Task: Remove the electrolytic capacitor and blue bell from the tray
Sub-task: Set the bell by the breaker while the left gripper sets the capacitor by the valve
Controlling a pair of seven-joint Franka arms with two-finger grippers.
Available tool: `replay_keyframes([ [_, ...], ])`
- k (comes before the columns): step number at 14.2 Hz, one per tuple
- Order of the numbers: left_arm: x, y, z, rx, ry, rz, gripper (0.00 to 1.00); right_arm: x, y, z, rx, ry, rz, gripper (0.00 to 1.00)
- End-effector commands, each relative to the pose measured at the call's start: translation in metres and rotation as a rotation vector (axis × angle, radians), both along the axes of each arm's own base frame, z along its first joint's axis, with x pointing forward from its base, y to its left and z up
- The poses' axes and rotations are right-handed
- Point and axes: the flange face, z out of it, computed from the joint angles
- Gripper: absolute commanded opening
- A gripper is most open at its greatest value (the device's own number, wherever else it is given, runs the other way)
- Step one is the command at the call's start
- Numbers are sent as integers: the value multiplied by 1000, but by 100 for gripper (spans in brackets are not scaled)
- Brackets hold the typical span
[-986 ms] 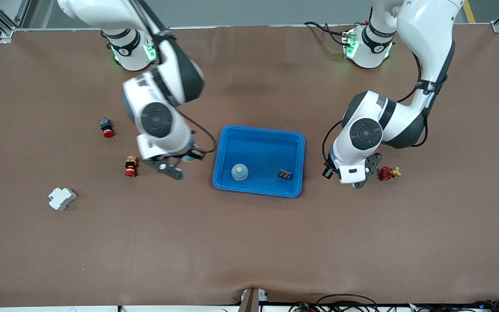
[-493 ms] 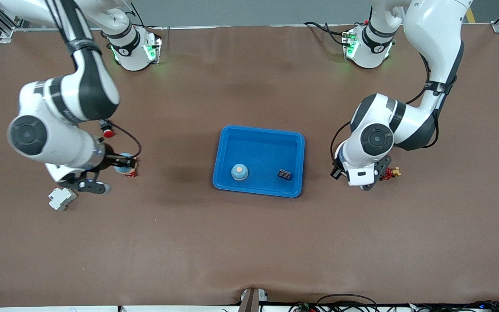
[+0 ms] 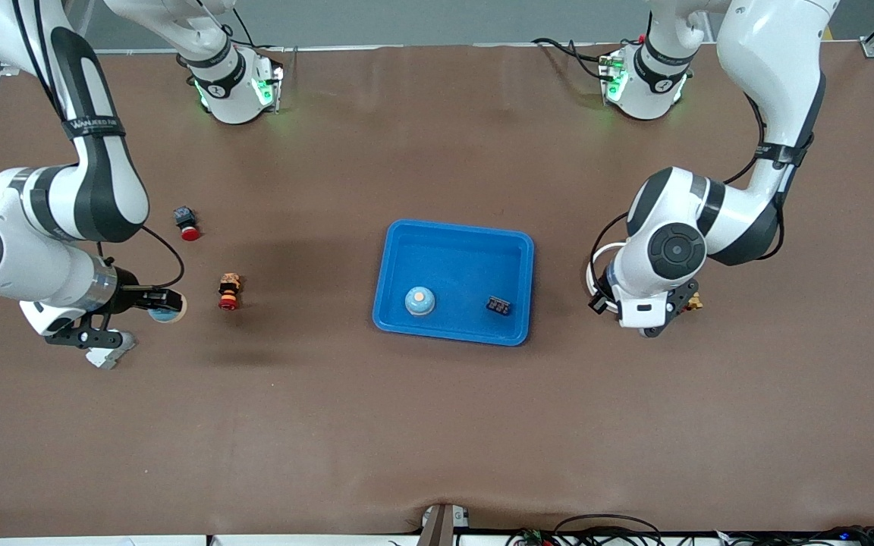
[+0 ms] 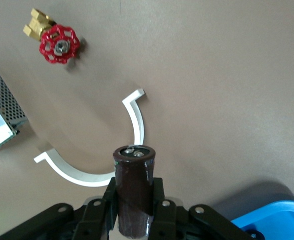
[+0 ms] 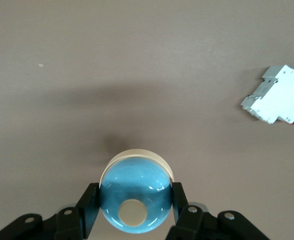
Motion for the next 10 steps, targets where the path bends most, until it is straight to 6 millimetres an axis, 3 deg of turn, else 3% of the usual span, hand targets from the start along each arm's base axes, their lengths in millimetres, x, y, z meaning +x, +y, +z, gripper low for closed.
replay_keyframes([
  [1,-9,14,26,31,15,-54,0,-33,-21,-9,5,-26,44,0],
  [4,-8,40,33,33,45,-88,0,-56,-38,-34,2,-50,56,0],
  [9,-6,64,16,46,70,-91,0,-87,-65,-73,3,-62,73,0],
  [10,-7,72,4,45,87,-83,0,-90,-69,-76,3,-60,71,0],
])
